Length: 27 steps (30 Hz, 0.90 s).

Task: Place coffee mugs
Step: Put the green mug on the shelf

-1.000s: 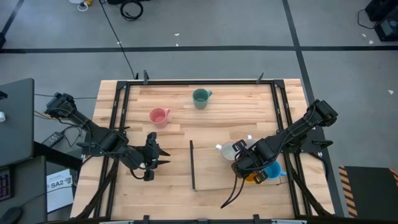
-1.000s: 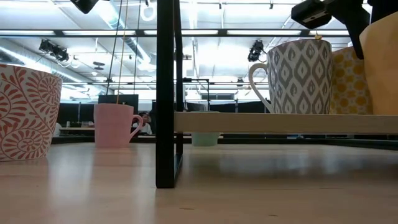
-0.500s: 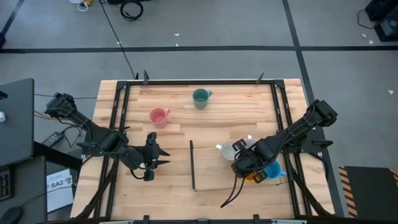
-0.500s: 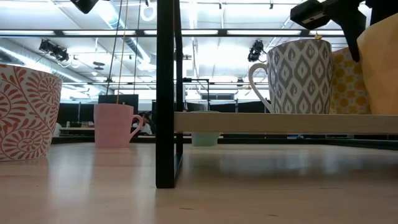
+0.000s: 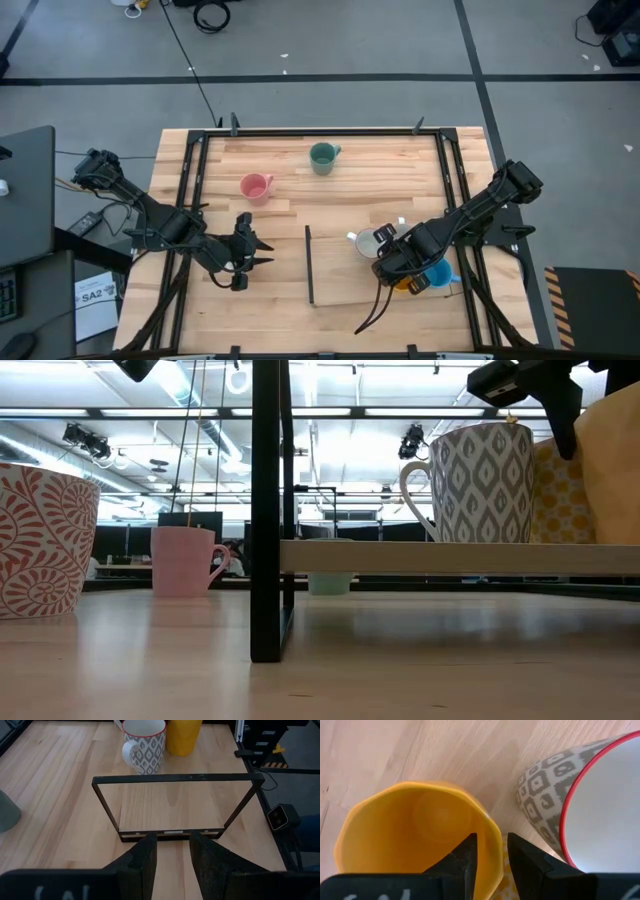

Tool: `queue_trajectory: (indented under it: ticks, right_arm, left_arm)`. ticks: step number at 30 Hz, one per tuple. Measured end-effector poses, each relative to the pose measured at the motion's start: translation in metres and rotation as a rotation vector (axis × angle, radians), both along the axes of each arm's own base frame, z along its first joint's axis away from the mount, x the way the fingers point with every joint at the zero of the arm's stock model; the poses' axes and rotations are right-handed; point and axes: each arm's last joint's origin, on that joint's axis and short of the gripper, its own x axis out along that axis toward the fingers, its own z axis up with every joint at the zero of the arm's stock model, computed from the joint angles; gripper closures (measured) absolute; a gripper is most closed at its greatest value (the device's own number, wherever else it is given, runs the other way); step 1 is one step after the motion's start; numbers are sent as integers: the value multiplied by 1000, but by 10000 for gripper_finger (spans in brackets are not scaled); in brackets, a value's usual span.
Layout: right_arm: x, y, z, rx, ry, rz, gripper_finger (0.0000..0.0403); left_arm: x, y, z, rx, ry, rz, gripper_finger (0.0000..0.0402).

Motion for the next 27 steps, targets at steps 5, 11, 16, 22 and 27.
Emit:
queue_trajectory:
  ticks: [5,11,16,22,27]
  right_arm:
    - [0,0,0,1,5,0,290]
    - [0,0,11,0,7,0,290]
    - [-1,-1,28,-3,13,0,290]
    - [-5,-3,50,-16,33,0,289]
    - [-3,-11,70,-6,13,-9,289]
  left_arm:
    - [0,0,0,0,0,0,278]
    - [0,0,0,0,0,0,278]
    - [0,0,0,-1,-1,0,278]
    - [0,0,0,-1,0,0,278]
    - [0,0,0,-1,-1,0,278]
